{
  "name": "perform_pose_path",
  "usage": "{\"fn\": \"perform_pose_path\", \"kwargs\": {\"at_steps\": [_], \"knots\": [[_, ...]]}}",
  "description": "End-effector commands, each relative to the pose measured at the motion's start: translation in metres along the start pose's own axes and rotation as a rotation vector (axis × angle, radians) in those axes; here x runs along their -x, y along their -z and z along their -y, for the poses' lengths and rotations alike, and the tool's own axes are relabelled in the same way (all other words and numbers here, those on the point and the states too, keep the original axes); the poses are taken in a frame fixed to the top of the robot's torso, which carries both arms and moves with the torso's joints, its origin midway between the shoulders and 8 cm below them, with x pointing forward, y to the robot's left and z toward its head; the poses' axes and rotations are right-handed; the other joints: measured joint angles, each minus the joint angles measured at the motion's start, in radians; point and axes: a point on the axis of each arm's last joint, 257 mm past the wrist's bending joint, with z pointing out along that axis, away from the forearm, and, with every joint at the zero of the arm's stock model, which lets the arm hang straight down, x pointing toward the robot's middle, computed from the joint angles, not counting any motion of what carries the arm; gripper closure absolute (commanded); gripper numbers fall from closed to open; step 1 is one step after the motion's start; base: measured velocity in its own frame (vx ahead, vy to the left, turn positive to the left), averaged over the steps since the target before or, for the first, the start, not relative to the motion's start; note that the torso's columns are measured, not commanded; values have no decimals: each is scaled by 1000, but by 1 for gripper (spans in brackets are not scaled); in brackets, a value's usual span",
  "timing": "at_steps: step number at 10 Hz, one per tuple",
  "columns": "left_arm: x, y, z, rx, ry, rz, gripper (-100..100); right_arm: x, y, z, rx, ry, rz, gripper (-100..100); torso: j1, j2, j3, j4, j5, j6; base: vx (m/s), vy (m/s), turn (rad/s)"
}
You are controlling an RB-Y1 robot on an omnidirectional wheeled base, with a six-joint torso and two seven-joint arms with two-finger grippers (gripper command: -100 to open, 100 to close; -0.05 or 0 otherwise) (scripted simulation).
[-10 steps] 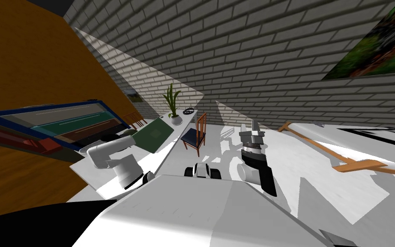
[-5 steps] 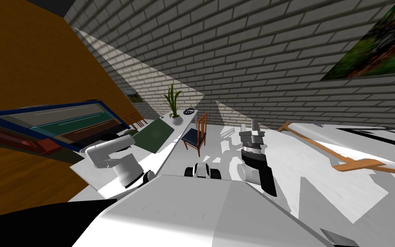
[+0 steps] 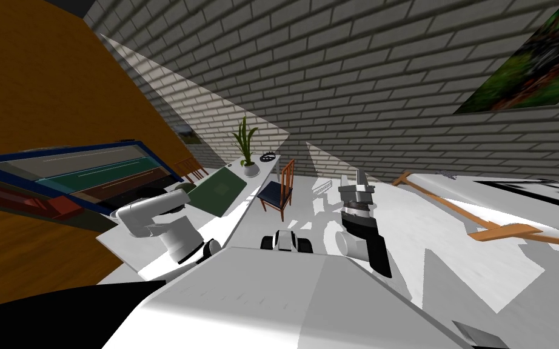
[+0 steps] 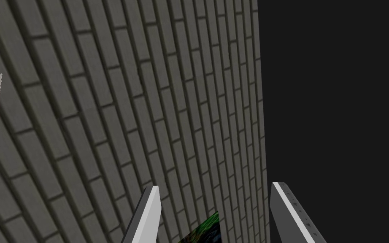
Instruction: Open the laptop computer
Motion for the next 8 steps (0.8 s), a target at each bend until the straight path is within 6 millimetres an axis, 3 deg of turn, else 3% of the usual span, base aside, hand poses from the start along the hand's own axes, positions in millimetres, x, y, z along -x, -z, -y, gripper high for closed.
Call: {"fn": "perform_pose_path", "kwargs": {"at_steps": [1, 4, 8], "knots": [[-13, -2, -22, 68, 14, -44, 100, 0, 0, 0, 0, 0, 0, 0, 1, 0, 1, 0, 2, 0, 21, 88, 0], [-28, -1, -45, 141, 34, -96, 100, 0, 0, 0, 0, 0, 0, 0, -5, 3, 2, 0, 1, 0, 17, 81, -3], [-35, 0, -56, 178, 44, -122, 100, 0, 0, 0, 0, 0, 0, 0, -9, 2, 2, -1, 1, 2, 11, 50, -4]]}}
